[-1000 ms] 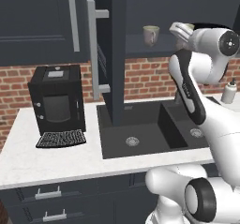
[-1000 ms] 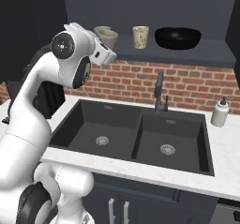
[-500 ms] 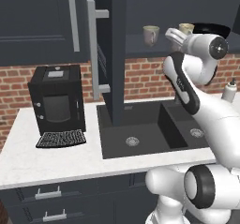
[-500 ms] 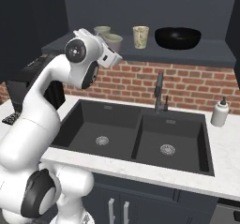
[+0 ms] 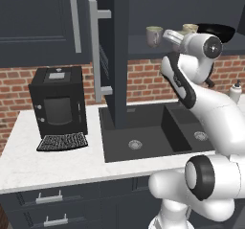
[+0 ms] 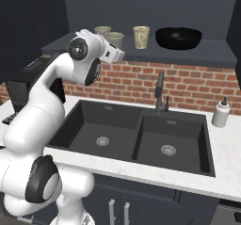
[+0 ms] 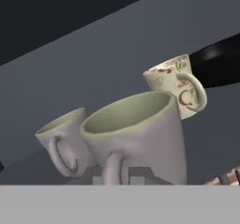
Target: Gather all objects into one cabinet and sort the glasses and bowls to opposite sides.
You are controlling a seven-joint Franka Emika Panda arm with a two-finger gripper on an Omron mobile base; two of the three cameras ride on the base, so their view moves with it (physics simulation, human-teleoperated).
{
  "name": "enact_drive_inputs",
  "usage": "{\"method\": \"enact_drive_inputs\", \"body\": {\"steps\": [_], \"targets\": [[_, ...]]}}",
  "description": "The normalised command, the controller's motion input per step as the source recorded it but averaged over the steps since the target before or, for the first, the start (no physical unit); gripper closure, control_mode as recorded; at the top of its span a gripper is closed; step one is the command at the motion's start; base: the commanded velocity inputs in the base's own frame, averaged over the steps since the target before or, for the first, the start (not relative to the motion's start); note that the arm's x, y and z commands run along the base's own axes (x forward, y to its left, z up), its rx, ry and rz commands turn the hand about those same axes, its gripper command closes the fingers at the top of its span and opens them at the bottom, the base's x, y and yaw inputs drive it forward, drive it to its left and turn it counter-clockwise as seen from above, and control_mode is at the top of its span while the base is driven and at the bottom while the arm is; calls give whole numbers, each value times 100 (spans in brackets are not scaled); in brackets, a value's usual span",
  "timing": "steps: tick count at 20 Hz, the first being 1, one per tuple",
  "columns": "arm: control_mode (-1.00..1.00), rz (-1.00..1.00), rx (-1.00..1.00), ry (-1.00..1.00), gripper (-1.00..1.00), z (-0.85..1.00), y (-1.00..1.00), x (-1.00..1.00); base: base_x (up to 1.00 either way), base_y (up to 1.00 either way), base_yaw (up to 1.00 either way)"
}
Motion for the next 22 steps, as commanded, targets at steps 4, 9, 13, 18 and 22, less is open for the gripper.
{"method": "enact_drive_inputs", "body": {"steps": [4, 9, 13, 18, 22], "targets": [[-100, 0, -10, 0, 100, -20, -1, 29, 0, 0, 0], [-100, 0, -8, 0, 100, -31, -14, 20, 0, 0, 0], [-100, 0, 0, 0, 100, -10, -25, 29, 0, 0, 0], [-100, 0, 0, 0, 100, -2, -8, 17, 0, 0, 0], [-100, 0, 2, 0, 100, 0, 0, 1, 0, 0, 0]]}}
